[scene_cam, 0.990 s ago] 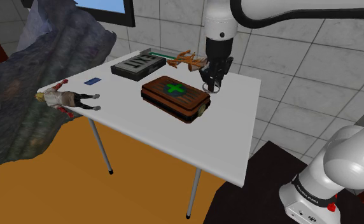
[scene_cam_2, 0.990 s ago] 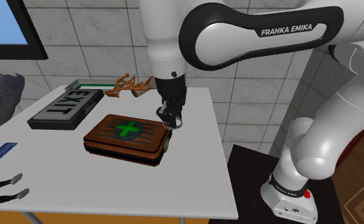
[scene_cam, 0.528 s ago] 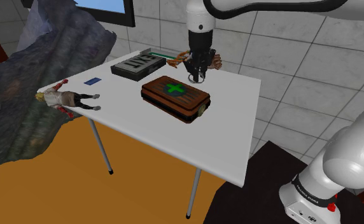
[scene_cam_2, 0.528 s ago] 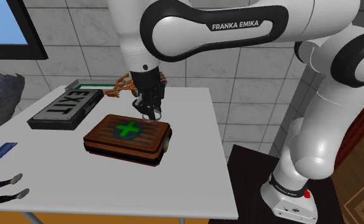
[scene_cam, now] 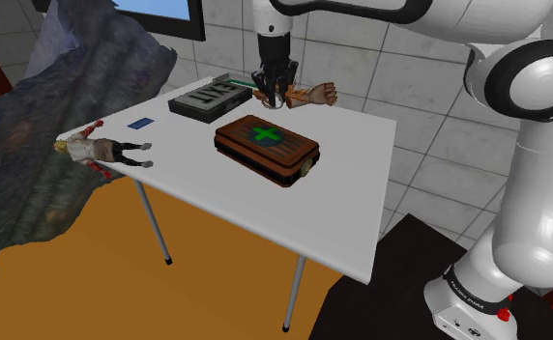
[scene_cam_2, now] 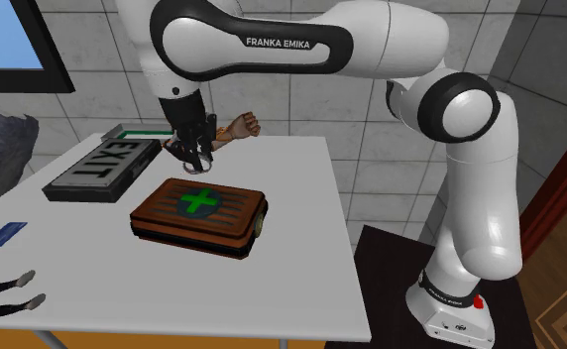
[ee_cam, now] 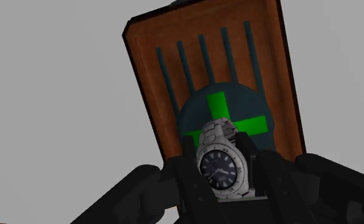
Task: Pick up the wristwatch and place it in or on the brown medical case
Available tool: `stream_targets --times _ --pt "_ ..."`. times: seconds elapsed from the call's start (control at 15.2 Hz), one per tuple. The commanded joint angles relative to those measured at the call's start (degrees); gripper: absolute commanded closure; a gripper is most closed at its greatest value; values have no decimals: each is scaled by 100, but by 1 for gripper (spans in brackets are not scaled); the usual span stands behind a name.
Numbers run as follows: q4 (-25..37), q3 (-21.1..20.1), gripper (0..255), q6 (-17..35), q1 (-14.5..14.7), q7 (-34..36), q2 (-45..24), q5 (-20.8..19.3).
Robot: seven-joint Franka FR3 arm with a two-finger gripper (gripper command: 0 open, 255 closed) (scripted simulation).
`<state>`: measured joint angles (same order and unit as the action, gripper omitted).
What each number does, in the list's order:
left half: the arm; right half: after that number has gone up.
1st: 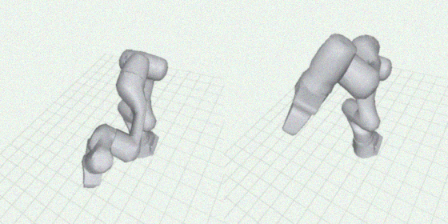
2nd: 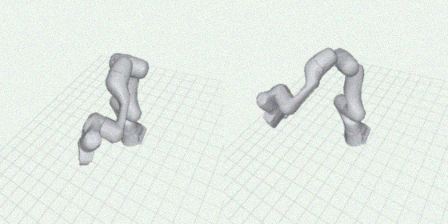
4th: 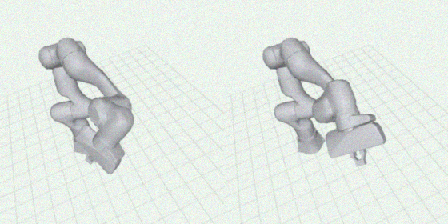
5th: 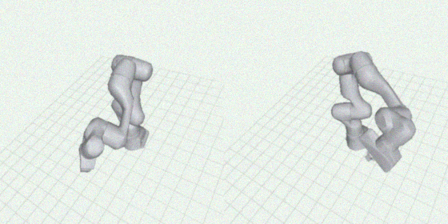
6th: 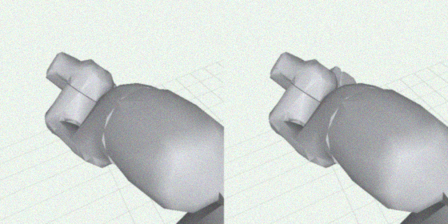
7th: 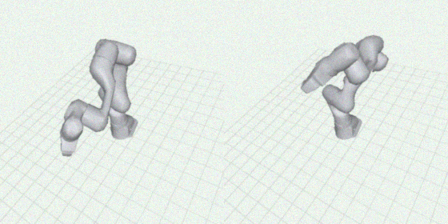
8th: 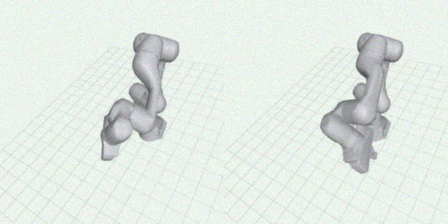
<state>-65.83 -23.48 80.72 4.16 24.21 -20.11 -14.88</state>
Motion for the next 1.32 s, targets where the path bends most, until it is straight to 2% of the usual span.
stream_targets --times 0.0,0.86,1.25 --pt "523 35 255 -113 120 3 -433 -156" --pt "-1070 33 255 1102 -146 129 -54 -5" --pt "-1070 33 255 1102 -145 129 -54 -5"
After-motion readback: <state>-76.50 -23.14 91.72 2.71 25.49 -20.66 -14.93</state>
